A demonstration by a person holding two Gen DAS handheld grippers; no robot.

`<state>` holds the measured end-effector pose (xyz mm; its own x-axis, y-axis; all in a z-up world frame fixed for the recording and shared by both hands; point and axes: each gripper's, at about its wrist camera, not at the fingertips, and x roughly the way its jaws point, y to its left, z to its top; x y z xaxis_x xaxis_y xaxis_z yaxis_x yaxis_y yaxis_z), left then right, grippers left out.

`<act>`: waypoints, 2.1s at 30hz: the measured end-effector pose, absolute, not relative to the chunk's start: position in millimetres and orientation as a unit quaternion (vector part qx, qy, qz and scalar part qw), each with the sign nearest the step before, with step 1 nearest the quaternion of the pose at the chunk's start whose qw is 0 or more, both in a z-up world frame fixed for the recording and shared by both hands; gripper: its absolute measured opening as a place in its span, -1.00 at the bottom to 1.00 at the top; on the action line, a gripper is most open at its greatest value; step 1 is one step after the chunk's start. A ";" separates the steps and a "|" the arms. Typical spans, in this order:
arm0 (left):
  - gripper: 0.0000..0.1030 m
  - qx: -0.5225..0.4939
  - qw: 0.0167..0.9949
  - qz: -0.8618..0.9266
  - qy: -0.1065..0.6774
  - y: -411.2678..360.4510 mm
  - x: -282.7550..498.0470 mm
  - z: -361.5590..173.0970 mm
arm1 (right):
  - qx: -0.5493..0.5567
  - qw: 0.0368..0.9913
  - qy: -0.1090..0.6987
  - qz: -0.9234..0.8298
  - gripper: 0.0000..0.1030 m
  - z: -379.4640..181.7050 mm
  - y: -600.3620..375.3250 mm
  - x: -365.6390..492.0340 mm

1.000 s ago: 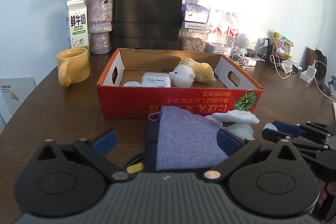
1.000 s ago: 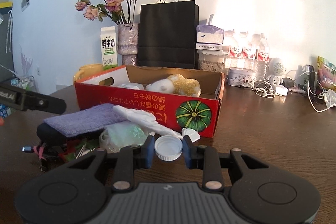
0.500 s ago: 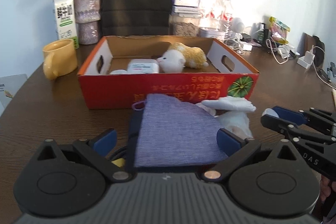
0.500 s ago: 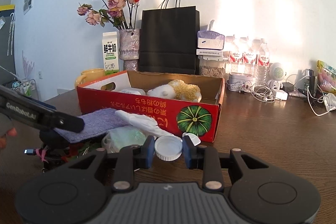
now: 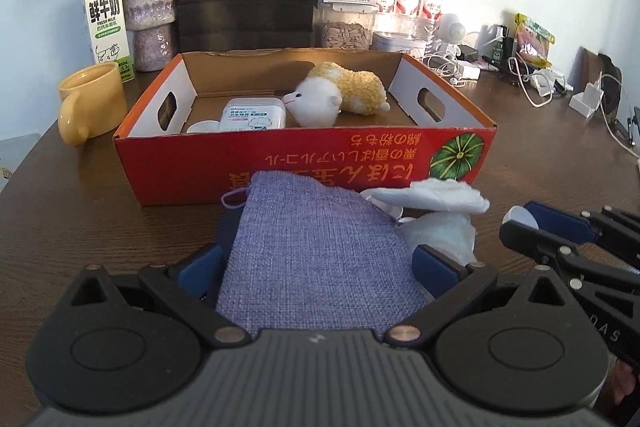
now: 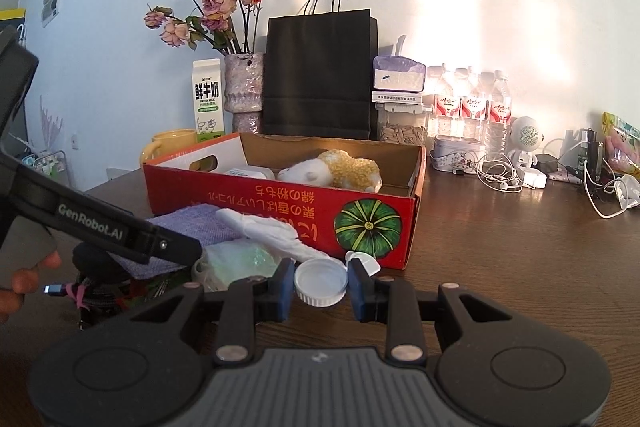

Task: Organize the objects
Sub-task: 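Grasp the purple cloth bag with the left gripper while right holds the cap, then carry the bag and cap into the cardboard box and open both grippers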

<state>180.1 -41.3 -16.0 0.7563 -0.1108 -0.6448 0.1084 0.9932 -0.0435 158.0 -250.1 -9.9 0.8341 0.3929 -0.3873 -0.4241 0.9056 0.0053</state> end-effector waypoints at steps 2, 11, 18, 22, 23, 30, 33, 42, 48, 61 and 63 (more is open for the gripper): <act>0.95 -0.002 0.938 -0.056 0.343 -41.6 178.0 -17.5 | -0.041 0.957 0.193 0.214 -0.46 -10.1 -249.8 158.0; 0.15 0.000 0.947 -0.017 0.320 -34.4 169.0 -14.7 | -0.041 0.957 0.191 0.216 -0.46 -9.6 -249.1 156.5; -0.46 0.017 0.952 -0.029 0.303 -40.4 161.2 -11.7 | -0.044 0.957 0.191 0.212 -0.46 -9.3 -248.3 155.3; -0.72 0.007 0.954 -0.044 0.296 -39.1 156.8 -7.0 | -0.043 0.957 0.194 0.210 -0.46 -9.6 -249.0 156.4; -0.75 0.004 0.955 -0.047 0.292 -38.0 154.7 -5.5 | -0.043 0.957 0.194 0.210 -0.46 -9.7 -249.1 156.7; -0.82 -0.014 0.963 -0.070 0.260 -29.4 136.9 12.4 | -0.045 0.957 0.193 0.210 -0.46 -9.7 -248.7 156.8; -0.83 -0.020 0.966 -0.073 0.248 -25.0 131.2 20.2 | -0.043 0.957 0.192 0.213 -0.46 -9.4 -249.1 156.2; -0.83 -0.035 0.973 -0.077 0.217 -12.3 127.8 39.2 | -0.047 0.959 0.163 0.227 -0.46 8.0 -239.7 146.9; -0.83 -0.043 0.976 -0.080 0.197 -8.1 140.3 49.5 | -0.063 0.960 0.133 0.240 -0.46 37.3 -221.0 155.6; -0.83 -0.071 0.980 -0.074 0.170 11.3 198.3 63.7 | -0.066 0.963 0.128 0.229 -0.46 60.4 -177.7 227.9; -0.83 -0.076 0.980 -0.074 0.170 14.7 209.5 62.9 | -0.062 0.963 0.131 0.227 -0.46 60.6 -171.5 242.1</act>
<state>209.5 14.7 62.9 0.9313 -0.1716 -0.3214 0.1199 0.9774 -0.1743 242.1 -171.5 60.6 0.8624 0.4214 -0.2803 -0.4537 0.8892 -0.0593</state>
